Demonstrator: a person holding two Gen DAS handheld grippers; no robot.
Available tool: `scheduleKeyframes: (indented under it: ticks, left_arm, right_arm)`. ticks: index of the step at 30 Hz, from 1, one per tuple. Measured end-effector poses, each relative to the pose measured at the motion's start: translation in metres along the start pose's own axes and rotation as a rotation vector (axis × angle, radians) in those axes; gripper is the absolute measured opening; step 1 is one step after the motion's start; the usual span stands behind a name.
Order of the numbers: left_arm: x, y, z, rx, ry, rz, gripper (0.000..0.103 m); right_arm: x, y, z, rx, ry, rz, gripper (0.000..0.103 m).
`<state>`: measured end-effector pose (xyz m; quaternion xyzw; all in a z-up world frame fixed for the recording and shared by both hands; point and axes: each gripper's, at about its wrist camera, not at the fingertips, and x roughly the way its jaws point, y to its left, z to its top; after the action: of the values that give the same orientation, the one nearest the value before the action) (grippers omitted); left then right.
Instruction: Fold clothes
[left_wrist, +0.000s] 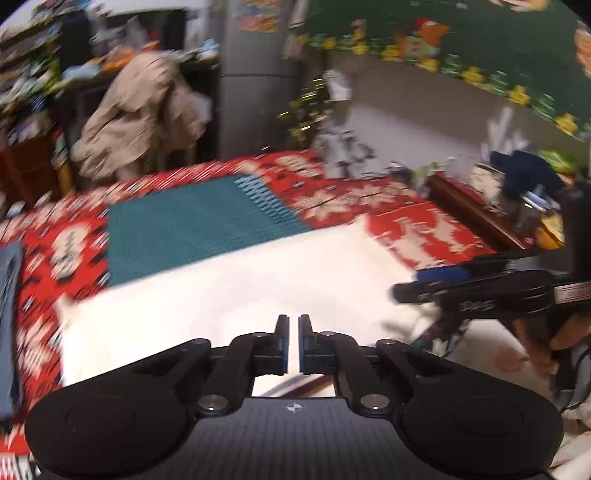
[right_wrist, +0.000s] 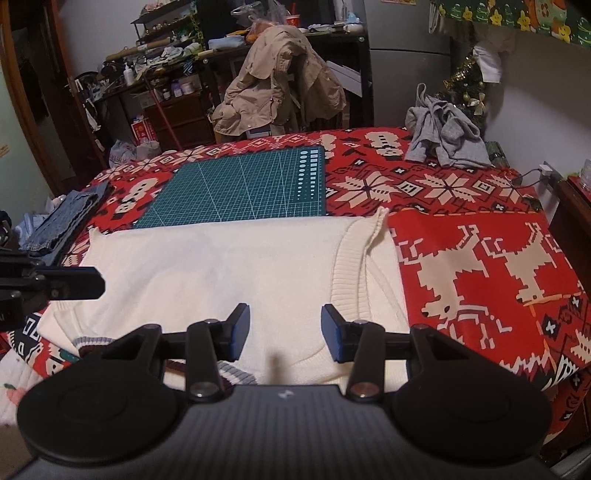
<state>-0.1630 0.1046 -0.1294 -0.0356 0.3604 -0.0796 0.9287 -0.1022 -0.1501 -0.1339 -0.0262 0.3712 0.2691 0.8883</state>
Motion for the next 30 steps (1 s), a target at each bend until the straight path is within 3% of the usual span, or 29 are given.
scheduleKeyframes:
  ticks: [4, 6, 8, 12, 19, 20, 25, 29, 30]
  left_arm:
    - [-0.012, 0.052, -0.022, -0.148, 0.036, 0.136, 0.013]
    - [-0.017, 0.074, -0.033, -0.197, 0.038, 0.22, 0.033]
    - [-0.022, 0.093, -0.044, -0.237, 0.036, 0.292, 0.045]
    - [-0.025, 0.122, -0.058, -0.295, 0.037, 0.34, 0.054]
    - [-0.013, 0.138, -0.068, -0.353, 0.058, 0.295, 0.047]
    - [-0.01, 0.139, -0.069, -0.354, 0.061, 0.294, 0.04]
    - [-0.003, 0.134, -0.068, -0.312, 0.039, 0.304, 0.035]
    - [0.004, 0.128, -0.064, -0.292, 0.039, 0.288, 0.024]
    - [0.005, 0.126, -0.064, -0.288, 0.04, 0.292, 0.015]
  right_arm:
    - [0.008, 0.006, -0.001, -0.006, 0.016, 0.02, 0.048]
    - [0.012, 0.011, -0.001, -0.014, 0.022, 0.027, 0.048]
    - [0.015, 0.016, -0.001, -0.025, 0.028, 0.036, 0.048]
    - [0.02, 0.026, -0.001, -0.054, 0.037, 0.045, 0.05]
    - [0.021, 0.031, 0.002, -0.073, 0.044, 0.036, 0.051]
    - [0.022, 0.031, 0.003, -0.074, 0.045, 0.034, 0.051]
    - [0.022, 0.032, 0.003, -0.081, 0.049, 0.029, 0.051]
    - [0.023, 0.033, 0.004, -0.085, 0.048, 0.031, 0.052]
    - [0.023, 0.033, 0.004, -0.086, 0.048, 0.032, 0.052]
